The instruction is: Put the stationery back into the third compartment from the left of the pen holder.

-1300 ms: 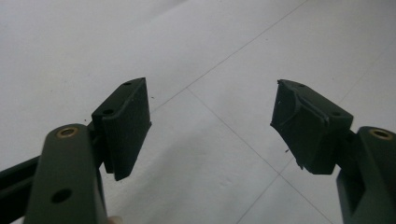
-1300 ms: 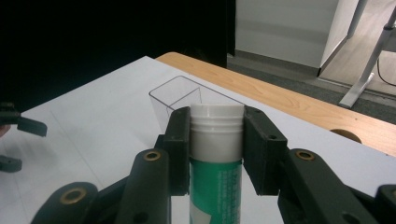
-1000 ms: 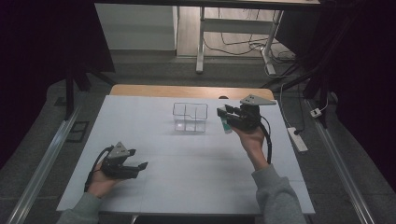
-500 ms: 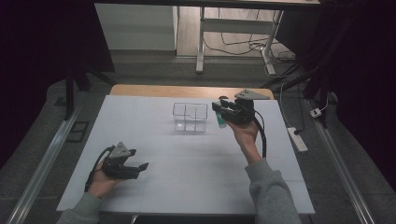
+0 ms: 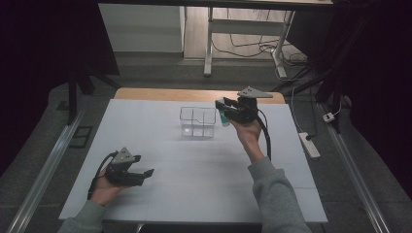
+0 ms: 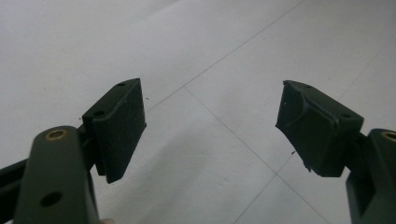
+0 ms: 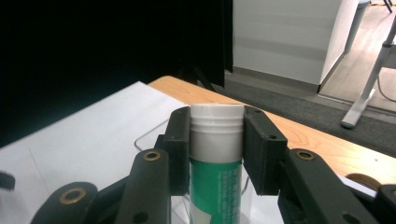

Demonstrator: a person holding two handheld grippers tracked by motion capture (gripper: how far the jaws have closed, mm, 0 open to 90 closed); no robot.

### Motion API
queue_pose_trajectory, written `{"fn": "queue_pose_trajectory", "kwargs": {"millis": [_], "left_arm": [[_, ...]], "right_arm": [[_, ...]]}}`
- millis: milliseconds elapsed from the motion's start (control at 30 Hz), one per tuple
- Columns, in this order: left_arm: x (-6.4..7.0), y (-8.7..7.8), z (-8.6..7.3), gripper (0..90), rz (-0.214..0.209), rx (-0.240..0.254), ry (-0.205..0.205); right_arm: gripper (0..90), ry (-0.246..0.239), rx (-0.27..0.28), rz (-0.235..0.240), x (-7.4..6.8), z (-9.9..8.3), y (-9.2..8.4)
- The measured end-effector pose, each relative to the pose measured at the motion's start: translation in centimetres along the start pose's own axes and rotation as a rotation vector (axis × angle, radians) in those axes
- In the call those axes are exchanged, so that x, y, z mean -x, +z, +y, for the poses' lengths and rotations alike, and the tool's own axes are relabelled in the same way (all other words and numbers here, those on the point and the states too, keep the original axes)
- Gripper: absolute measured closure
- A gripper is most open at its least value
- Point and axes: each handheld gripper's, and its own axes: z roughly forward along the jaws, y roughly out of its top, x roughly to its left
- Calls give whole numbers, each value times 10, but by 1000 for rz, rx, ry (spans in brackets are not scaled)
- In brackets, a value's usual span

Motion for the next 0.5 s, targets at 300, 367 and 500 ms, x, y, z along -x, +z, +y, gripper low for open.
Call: {"fn": "queue_pose_trajectory", "kwargs": {"millis": [300,367,500], "left_arm": [[0,-2,-1,231,3,2,-1],[0,-2,-1,231,2,3,1],[0,-2,-1,231,3,3,2]], "right_arm": [[649,28,19,17,0,4,21],[649,24,23,19,0,4,25],[649,31,24,23,2,2,34]]}}
